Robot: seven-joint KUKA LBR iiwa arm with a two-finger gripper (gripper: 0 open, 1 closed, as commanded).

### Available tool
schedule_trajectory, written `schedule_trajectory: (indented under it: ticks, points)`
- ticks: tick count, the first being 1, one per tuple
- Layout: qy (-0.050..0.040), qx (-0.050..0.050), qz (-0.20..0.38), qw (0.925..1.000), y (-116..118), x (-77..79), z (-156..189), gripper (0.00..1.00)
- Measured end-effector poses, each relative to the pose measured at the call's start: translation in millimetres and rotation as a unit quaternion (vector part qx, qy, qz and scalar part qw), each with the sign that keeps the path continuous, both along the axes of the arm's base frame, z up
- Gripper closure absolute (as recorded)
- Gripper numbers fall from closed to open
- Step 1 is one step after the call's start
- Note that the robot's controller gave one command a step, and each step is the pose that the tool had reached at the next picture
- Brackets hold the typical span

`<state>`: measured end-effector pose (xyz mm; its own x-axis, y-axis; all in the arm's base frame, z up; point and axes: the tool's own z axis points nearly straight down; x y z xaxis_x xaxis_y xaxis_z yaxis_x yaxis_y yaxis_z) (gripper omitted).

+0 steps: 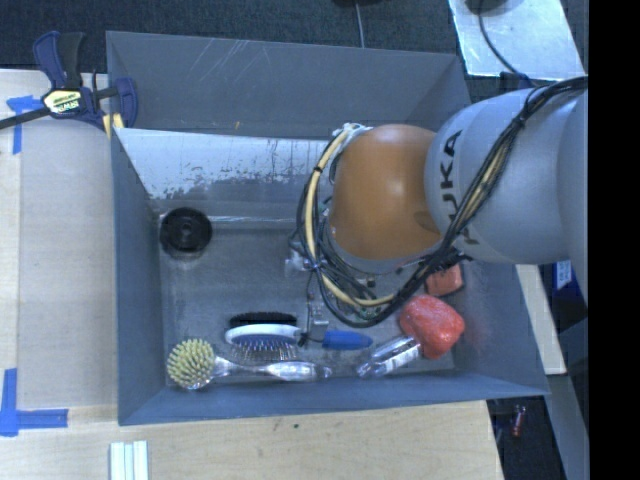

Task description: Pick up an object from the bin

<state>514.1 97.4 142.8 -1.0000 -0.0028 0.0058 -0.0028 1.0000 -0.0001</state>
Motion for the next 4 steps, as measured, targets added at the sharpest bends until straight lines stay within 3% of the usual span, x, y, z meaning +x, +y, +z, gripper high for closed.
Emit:
schedule_trajectory:
  ticks: [1,2,3,4]
  points:
    - [-0.0042,0.000,-0.002,1.0000,-0.5,2.4,4.0,0.00]
    - [-0.0097,0.001,0.002,1.0000,16.4,33.9,-66.5,0.00]
    - [-0.0100,0.001,-0.028,0.9996,31.2,30.0,-6.7,0.00]
    - [-0.0085,0.000,-0.073,0.9973,-57.9,9.9,-42.8,0.00]
